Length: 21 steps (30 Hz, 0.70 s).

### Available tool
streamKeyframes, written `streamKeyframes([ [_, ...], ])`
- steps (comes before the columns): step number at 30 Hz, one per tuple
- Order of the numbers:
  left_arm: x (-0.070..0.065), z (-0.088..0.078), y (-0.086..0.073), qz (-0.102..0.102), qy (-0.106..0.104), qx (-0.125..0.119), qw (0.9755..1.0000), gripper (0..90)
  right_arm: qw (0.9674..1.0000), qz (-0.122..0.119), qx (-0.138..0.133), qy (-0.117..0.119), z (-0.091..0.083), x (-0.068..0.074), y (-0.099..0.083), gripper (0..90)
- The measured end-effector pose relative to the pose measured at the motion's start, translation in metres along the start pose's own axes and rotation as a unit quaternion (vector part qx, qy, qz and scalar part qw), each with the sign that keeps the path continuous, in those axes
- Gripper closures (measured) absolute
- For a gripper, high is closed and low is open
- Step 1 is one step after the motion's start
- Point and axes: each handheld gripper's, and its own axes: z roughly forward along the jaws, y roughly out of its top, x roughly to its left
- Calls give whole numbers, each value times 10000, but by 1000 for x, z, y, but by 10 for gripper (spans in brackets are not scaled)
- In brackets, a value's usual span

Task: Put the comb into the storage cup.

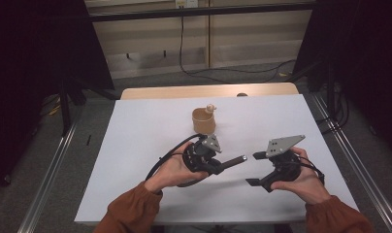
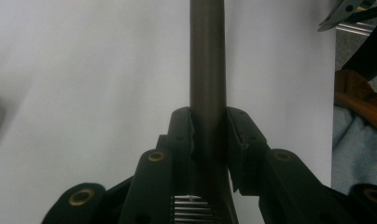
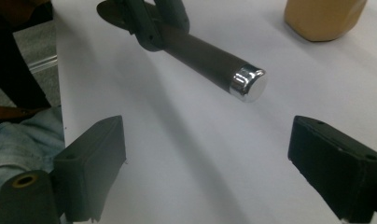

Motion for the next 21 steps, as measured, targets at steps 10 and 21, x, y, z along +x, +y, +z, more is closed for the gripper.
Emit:
streamKeyframes([
  [10,0,3,-3,43,-157,190,9997,727,9987,-263,432,3,7,-6,9,135],
  [21,-6,13,-3,36,-259,371,9990,727,9926,-669,983,262,27,-5,20,182],
])
